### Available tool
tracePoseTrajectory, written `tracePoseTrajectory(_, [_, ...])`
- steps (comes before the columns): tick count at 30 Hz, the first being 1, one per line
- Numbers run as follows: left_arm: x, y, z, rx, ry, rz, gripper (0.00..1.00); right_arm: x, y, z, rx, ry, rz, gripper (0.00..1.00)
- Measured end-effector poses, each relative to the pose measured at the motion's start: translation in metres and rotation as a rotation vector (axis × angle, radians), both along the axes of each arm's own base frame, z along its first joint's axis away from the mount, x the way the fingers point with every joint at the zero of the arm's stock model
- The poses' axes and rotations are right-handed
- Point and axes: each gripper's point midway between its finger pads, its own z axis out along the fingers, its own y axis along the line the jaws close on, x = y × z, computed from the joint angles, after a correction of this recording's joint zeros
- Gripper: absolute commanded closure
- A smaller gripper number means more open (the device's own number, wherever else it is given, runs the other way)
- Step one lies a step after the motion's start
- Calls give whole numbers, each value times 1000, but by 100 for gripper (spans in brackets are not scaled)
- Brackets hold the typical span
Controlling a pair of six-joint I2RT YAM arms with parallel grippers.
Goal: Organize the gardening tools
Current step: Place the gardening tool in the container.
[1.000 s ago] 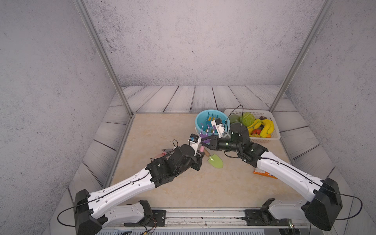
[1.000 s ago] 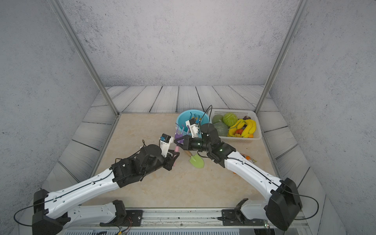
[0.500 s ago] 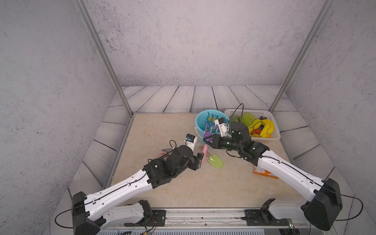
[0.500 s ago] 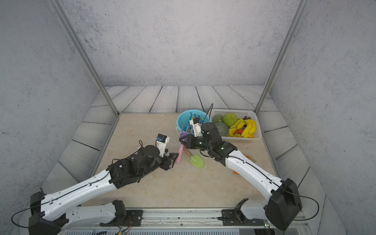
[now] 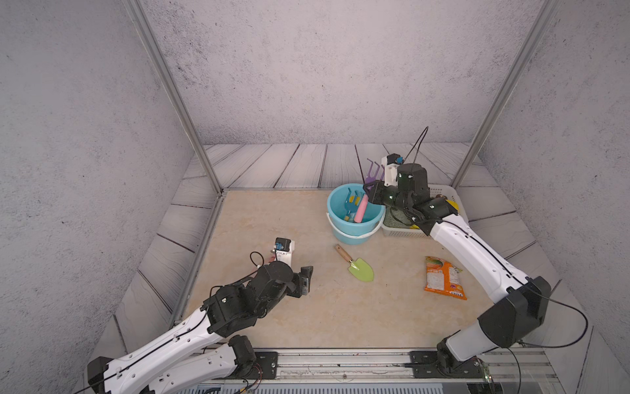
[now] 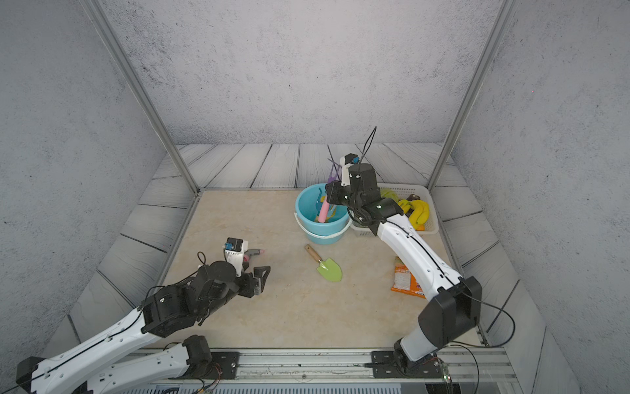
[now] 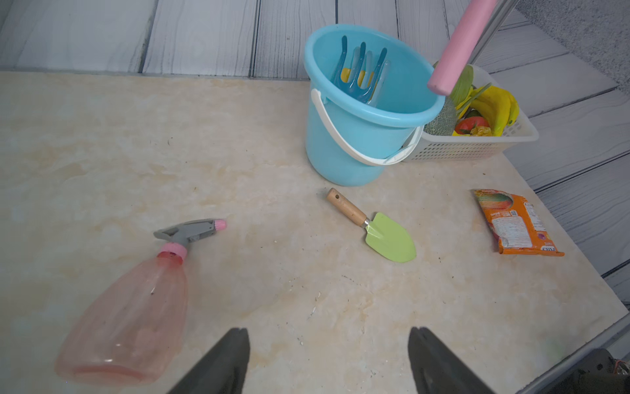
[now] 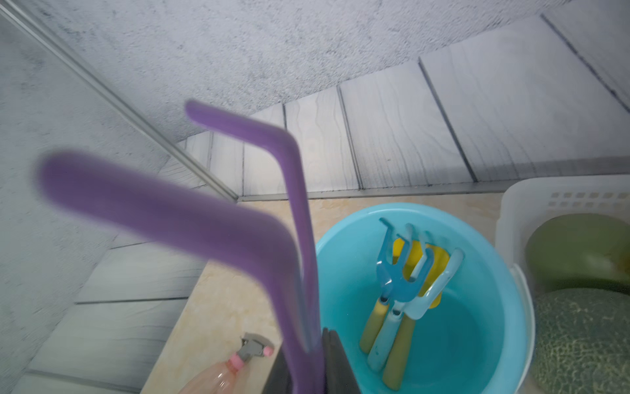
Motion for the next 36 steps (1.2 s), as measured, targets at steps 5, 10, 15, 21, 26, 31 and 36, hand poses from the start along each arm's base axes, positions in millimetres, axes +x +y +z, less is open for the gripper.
tracePoseTrajectory(5, [-3,5,-13,13,38,20,20,43,7,-19,-55,3,-53,100])
tracePoseTrajectory(10, [-4,7,-23,21,60,30,20,67,18,-63,-82,65,-62,100])
tracePoseTrajectory(15, [-4,5,-34,43,84,33,20,78,24,-105,-92,135,-64,100])
tracePoseTrajectory(21, [-2,1,-46,65,112,30,20,81,28,-122,-80,157,-63,85])
tracePoseTrajectory(26, [1,-5,-52,69,130,28,20,80,28,-125,-75,171,-69,55])
tracePoseTrajectory(31, [5,-9,-57,64,150,28,20,78,25,-120,-91,184,-77,50])
tracePoseTrajectory(36, [11,-12,-64,66,175,29,18,64,18,-109,-109,202,-73,45])
